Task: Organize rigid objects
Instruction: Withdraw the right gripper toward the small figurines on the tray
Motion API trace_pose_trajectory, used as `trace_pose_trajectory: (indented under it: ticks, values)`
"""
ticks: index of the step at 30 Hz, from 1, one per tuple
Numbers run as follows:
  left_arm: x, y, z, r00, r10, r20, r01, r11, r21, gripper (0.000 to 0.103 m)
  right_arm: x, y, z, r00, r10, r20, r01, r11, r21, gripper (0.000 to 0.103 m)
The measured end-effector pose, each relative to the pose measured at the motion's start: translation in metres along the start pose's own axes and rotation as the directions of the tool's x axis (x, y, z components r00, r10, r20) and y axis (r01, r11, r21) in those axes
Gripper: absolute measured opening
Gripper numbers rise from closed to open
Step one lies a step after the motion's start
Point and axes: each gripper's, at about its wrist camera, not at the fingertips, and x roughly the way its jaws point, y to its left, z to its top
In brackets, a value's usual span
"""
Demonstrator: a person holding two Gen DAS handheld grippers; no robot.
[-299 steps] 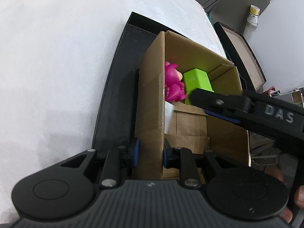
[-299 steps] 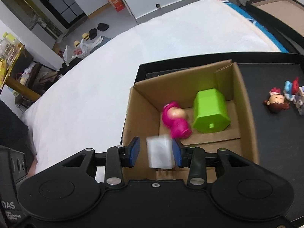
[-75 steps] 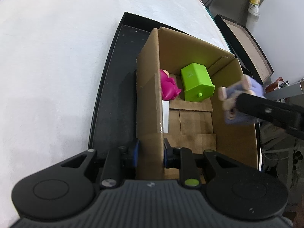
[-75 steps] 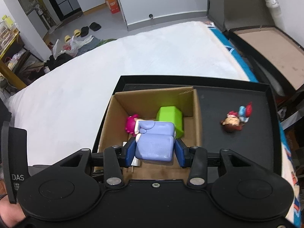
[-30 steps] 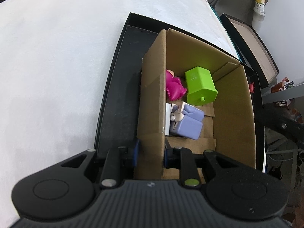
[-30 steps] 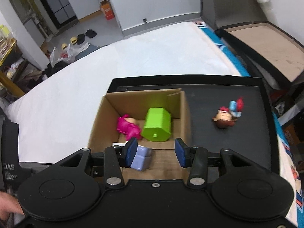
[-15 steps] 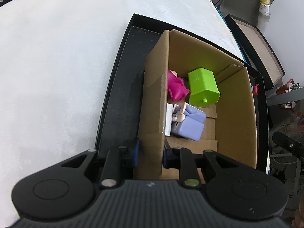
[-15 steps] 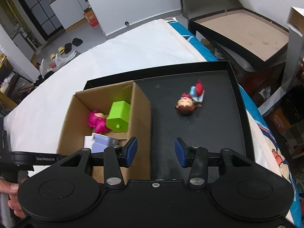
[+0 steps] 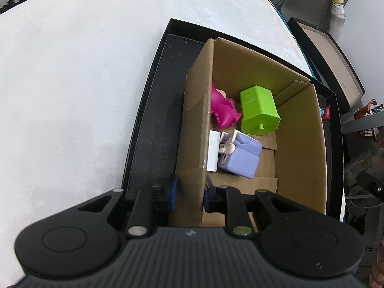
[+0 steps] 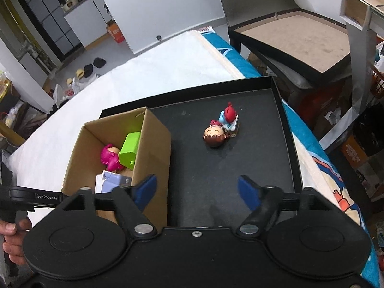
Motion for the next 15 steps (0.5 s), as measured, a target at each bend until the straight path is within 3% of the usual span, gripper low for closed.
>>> trace_pose_trajectory:
  ticks: [9, 15]
  values:
    - [-0.001, 0.005, -0.001, 1.0, -0.013, 0.008, 0.013, 1.0, -0.014, 0.02, 0.012, -0.022, 0.001, 1.0, 0.001, -0.006, -0.001, 1.0, 0.013, 0.082]
    - [-0.001, 0.004, -0.001, 1.0, -0.017, 0.008, 0.017, 1.0, 0.005, 0.02, 0.025, -0.038, -0.001, 1.0, 0.02, 0.012, -0.021, 0.997, 0.068, 0.091]
